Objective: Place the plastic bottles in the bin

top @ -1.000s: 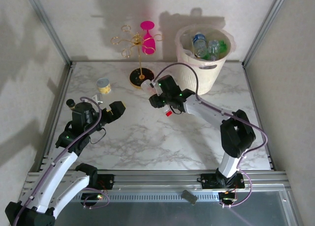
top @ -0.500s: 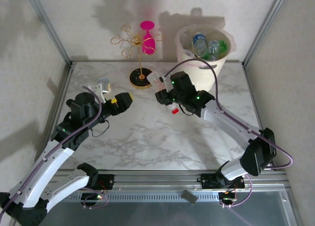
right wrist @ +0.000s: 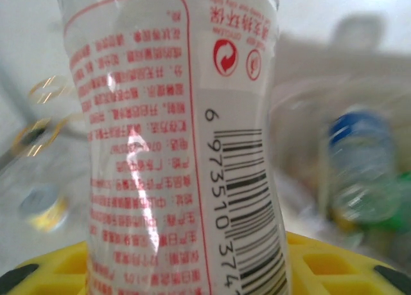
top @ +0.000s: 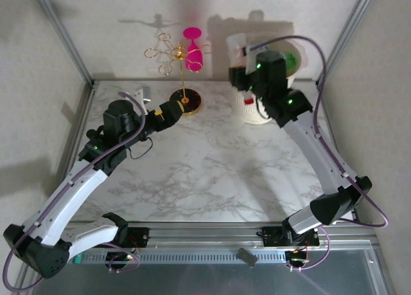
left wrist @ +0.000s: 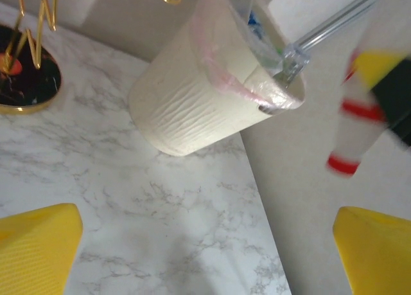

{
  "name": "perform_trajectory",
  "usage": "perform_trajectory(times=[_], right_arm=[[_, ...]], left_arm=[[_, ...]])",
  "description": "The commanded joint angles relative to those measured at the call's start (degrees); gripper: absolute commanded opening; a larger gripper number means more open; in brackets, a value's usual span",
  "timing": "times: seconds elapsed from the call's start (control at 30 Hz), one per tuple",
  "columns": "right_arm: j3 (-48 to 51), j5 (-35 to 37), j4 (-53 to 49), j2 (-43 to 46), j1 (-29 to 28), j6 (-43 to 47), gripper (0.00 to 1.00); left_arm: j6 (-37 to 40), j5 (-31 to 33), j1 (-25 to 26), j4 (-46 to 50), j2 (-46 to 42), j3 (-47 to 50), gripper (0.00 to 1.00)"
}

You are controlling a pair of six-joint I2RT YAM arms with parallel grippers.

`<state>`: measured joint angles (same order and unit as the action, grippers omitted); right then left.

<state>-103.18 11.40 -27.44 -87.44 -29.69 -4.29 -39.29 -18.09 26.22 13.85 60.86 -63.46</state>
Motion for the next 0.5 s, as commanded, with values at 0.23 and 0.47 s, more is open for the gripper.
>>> perform_trajectory(times=[0.23, 0.47], right_arm=[[-26.5, -7.4, -5.5, -19.0, 15.3, -12.5, 0.47], [-33.4, -6.2, -4.8, -24.6, 17.2, -13.0, 0.48]], left_arm=[[1.0, -0.9, 0.3, -2.0, 1.0, 4.0, 1.00], [2.0, -1.0, 0.3, -1.2, 1.0, 5.0, 1.00]])
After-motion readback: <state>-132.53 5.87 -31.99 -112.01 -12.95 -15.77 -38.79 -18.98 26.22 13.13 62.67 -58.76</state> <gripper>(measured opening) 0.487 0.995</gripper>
